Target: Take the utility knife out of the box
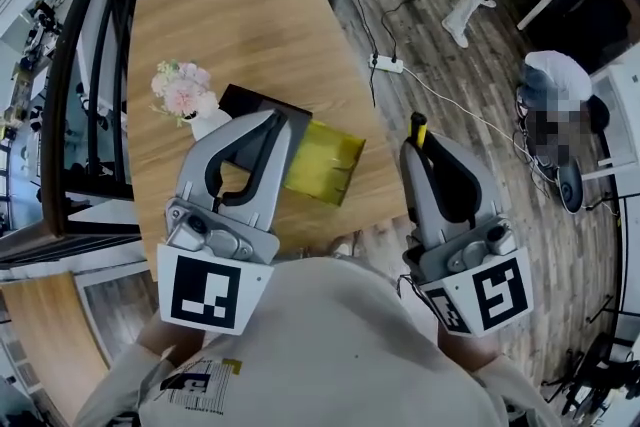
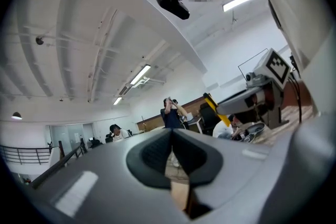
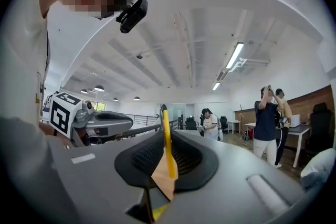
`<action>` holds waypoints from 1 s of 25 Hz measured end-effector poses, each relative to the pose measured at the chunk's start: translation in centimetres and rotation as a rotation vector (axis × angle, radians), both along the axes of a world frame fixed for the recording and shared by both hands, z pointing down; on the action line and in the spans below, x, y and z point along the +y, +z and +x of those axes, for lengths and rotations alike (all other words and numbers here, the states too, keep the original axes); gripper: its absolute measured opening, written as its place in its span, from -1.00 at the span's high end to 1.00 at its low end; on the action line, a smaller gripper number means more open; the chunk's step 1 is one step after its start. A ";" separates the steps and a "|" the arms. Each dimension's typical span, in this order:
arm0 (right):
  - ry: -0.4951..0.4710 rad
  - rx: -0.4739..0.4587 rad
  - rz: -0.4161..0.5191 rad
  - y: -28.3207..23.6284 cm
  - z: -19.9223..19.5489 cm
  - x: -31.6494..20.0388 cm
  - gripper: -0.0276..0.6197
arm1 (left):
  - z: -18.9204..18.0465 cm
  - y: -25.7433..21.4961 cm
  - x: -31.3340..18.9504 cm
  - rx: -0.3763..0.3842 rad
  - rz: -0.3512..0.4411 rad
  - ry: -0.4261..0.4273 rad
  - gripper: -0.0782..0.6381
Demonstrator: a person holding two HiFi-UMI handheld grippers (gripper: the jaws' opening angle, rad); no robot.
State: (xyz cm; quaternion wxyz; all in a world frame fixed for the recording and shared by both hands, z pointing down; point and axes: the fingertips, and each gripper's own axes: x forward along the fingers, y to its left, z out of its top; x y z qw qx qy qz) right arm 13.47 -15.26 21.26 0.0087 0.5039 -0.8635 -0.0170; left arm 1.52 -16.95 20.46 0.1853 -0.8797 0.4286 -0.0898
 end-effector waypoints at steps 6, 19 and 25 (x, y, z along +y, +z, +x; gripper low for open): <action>0.009 0.093 0.027 0.2 0.0 -0.4 0.76 | 0.2 0.8 -0.3 -0.003 -0.033 0.003 0.78; -0.008 0.137 0.011 0.6 -0.1 0.4 0.76 | 0.6 1.9 0.0 0.092 -0.186 0.026 0.78; -0.023 0.143 0.012 -0.1 -0.3 0.4 0.76 | 0.4 1.6 0.1 0.030 -0.133 0.008 0.78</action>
